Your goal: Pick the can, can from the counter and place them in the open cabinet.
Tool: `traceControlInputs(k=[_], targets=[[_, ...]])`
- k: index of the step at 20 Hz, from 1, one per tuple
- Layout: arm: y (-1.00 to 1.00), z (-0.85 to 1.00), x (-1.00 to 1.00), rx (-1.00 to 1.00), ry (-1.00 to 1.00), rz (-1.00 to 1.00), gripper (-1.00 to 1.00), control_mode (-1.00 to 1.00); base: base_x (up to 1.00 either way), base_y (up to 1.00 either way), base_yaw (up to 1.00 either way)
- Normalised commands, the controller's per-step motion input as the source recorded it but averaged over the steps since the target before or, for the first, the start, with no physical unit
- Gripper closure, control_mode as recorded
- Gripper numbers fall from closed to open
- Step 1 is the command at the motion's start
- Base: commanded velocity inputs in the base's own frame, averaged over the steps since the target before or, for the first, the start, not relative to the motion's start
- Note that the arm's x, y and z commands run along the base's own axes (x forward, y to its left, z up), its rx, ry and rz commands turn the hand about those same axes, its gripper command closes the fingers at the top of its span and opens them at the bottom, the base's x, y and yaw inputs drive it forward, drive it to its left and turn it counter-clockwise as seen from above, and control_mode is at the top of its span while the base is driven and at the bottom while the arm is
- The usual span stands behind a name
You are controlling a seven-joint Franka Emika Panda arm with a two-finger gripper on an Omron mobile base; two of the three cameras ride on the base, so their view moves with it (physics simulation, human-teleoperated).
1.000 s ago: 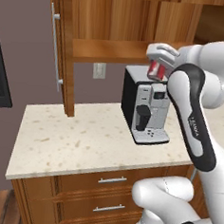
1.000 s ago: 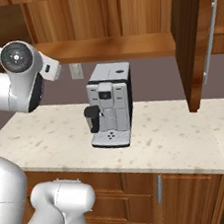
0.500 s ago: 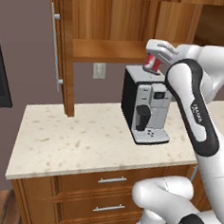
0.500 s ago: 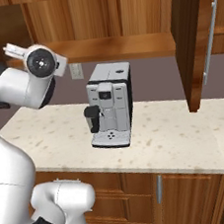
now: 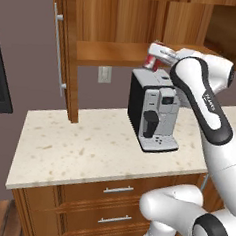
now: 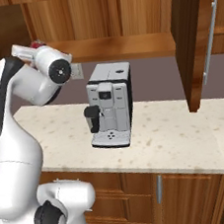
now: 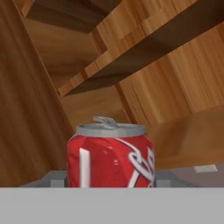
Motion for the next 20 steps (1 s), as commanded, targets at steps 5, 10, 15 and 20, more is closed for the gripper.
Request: traceControlInputs(k=[5, 10, 15, 20], targets=[[0.05, 0.1, 0.29, -0.02, -0.06, 0.07, 1.0, -1.0, 0.0, 0.0, 0.0], [0.04, 0.18, 0.22, -0.09, -0.07, 0.03, 1.0, -1.0, 0.0, 0.0, 0.0], [0.0, 0.14, 0.19, -0.21, 0.0, 0.0, 1.0, -1.0, 0.0, 0.0, 0.0], [0.0, 0.02, 0.24, -0.21, 0.0, 0.0, 1.0, -1.0, 0.0, 0.0, 0.0]])
